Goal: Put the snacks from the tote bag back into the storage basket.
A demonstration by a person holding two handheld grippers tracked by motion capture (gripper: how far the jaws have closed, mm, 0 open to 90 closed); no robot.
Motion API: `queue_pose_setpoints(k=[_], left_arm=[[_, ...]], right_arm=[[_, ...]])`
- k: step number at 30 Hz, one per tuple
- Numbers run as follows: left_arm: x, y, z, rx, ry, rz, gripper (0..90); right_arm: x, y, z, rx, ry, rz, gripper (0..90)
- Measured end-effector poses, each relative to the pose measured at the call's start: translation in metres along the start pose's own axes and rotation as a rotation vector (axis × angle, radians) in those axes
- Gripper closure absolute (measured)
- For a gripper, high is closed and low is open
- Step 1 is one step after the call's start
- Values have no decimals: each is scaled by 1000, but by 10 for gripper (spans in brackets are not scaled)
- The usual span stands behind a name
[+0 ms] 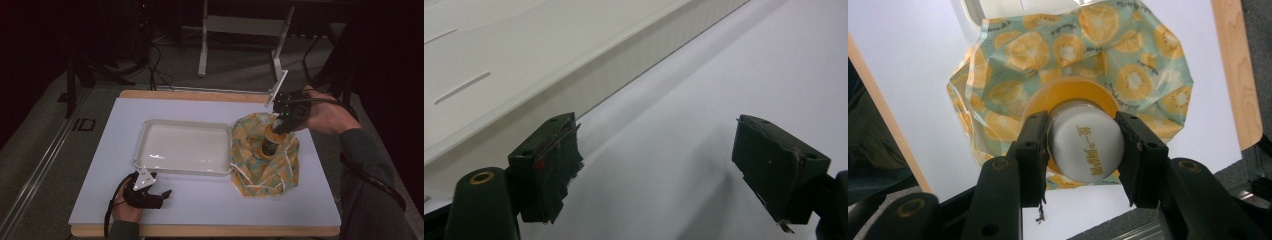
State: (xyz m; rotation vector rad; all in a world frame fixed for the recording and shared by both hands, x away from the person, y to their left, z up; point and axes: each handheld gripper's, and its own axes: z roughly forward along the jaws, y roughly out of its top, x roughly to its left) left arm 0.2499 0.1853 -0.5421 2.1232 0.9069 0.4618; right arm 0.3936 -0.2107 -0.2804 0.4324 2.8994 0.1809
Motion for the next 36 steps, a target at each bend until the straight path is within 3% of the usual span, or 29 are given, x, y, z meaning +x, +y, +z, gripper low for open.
queue_pose_setpoints(k=[12, 36], left_arm=[[0, 0, 0, 3, 0, -2, 192], [1, 0, 0, -1, -4, -7, 193]], right_arm=[[0, 9, -14, -53, -10, -5, 588], [8, 39, -22, -79, 2, -44, 588]])
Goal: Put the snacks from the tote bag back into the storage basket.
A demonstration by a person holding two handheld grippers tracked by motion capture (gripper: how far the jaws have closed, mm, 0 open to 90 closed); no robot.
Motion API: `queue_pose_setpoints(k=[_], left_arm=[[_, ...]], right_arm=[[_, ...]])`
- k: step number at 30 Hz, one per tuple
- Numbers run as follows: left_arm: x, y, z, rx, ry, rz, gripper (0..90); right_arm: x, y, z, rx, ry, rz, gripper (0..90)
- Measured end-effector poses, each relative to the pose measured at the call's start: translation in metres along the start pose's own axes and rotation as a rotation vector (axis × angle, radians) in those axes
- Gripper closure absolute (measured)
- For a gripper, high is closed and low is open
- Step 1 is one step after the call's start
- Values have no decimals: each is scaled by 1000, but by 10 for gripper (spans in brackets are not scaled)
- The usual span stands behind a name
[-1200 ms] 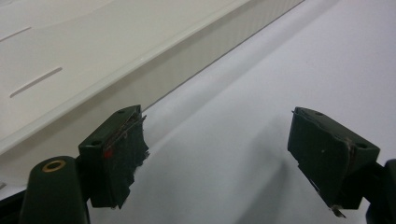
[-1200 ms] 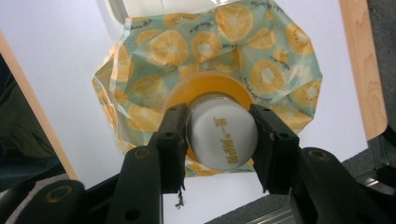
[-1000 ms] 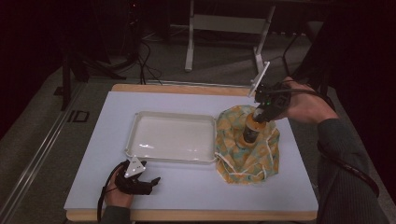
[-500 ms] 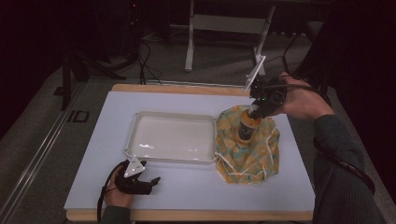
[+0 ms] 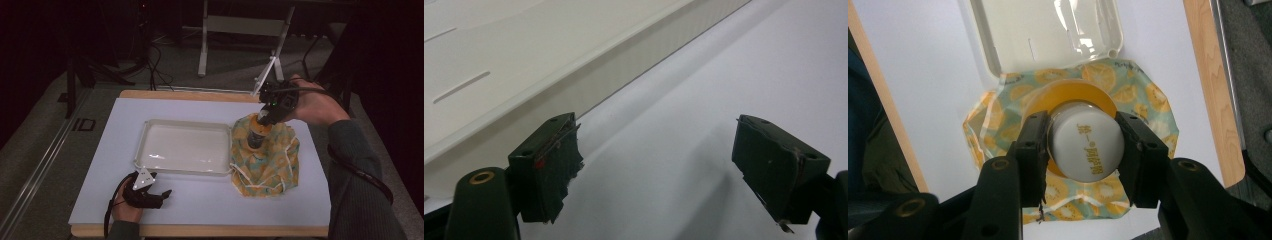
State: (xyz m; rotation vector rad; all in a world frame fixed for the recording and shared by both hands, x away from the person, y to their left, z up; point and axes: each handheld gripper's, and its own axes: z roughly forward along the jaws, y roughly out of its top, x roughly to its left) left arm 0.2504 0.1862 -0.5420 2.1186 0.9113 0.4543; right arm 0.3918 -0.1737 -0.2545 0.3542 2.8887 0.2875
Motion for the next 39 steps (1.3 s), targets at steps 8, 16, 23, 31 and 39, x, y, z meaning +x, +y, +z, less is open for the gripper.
queue_pose_setpoints(k=[8, 16, 23, 31, 39], left_arm=[[0, 0, 0, 0, -4, -2, 193], [0, 0, 0, 1, -3, -2, 193], [0, 0, 0, 0, -4, -3, 193], [0, 0, 0, 1, -6, 1, 193], [0, 0, 0, 1, -6, -1, 193]], right_arm=[[2, 10, 1, -11, 9, -19, 588], [5, 19, 5, -18, 14, -36, 588], [9, 26, 9, -25, 24, -55, 588], [11, 32, 14, -33, 32, -61, 589], [15, 37, 16, -39, 34, -70, 588]])
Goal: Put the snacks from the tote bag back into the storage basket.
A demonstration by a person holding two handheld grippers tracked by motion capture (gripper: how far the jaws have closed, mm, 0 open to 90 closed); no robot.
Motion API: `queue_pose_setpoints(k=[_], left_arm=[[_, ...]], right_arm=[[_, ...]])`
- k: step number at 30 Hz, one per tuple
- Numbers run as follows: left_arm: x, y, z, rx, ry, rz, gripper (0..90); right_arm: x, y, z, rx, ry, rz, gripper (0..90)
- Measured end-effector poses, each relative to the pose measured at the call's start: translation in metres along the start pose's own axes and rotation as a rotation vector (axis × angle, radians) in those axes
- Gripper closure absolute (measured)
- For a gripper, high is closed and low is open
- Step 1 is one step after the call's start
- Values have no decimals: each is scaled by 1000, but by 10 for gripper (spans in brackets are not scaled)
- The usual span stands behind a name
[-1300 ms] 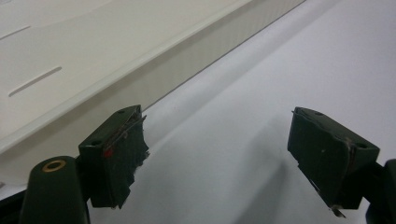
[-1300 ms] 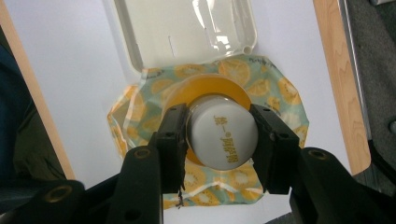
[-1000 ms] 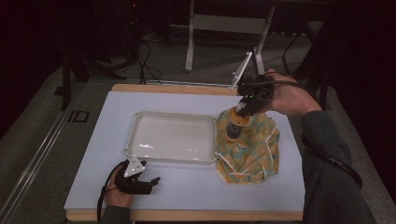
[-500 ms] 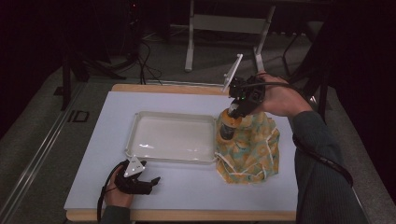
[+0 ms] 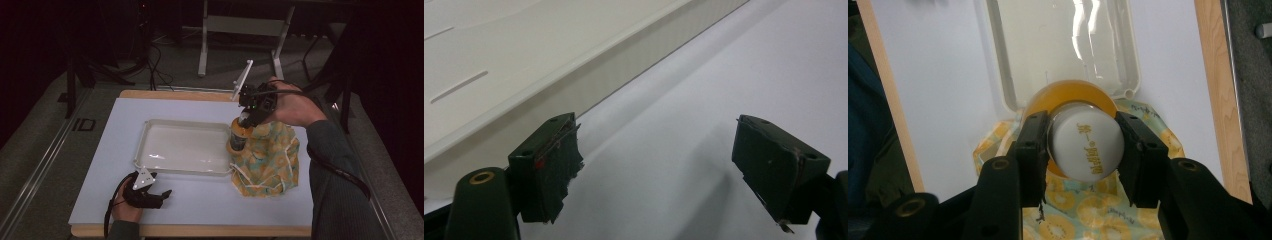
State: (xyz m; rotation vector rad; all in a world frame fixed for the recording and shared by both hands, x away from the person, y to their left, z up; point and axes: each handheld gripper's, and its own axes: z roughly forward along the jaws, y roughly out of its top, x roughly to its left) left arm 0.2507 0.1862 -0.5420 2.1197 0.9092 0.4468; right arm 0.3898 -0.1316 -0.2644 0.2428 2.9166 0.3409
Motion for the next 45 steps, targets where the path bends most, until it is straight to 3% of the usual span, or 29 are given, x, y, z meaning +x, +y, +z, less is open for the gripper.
queue_pose_setpoints(k=[16, 19, 27, 45], left_arm=[[0, 0, 0, 3, -2, -1, 194], [0, 0, 0, 1, -4, -1, 194], [1, 0, 0, 3, -4, -2, 194], [1, 0, 0, 2, -6, -6, 193]], right_arm=[[5, 9, 11, -25, 24, -1, 588], [4, 12, 13, -41, 16, 38, 588], [10, 16, 24, -38, 6, 49, 588], [22, 21, 42, -31, 26, -15, 588]])
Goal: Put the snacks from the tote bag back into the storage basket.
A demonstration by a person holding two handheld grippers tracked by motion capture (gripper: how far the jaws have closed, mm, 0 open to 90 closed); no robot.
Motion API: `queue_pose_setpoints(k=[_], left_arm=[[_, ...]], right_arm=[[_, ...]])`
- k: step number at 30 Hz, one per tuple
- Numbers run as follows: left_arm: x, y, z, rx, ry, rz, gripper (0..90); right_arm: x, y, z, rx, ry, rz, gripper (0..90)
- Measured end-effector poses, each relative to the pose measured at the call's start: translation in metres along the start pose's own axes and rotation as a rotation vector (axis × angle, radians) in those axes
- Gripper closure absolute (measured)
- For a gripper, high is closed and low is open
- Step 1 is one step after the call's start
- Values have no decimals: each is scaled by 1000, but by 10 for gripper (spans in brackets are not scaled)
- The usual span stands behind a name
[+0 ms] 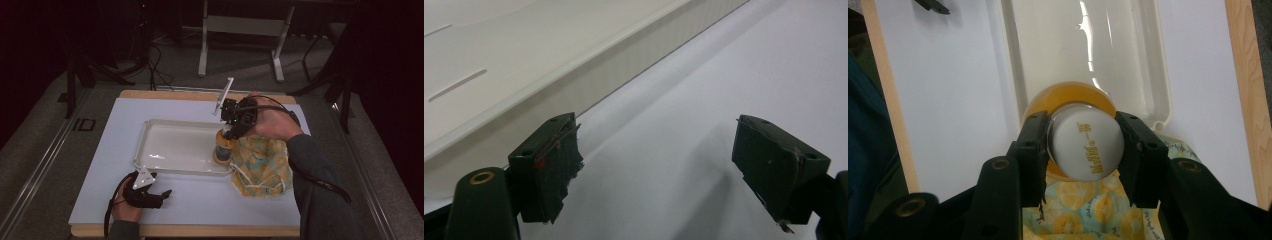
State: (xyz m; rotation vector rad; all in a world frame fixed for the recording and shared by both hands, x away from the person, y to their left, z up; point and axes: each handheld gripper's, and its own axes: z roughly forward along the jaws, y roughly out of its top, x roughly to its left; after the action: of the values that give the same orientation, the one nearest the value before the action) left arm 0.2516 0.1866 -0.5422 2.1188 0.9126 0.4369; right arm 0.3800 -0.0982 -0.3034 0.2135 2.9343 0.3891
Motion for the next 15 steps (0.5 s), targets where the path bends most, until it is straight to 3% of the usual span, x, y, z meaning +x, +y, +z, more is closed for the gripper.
queue_pose_setpoints(k=[15], left_arm=[[0, 0, 0, -1, -1, -3, 193]], right_arm=[[2, -4, 15, -1, 27, 2, 588]])
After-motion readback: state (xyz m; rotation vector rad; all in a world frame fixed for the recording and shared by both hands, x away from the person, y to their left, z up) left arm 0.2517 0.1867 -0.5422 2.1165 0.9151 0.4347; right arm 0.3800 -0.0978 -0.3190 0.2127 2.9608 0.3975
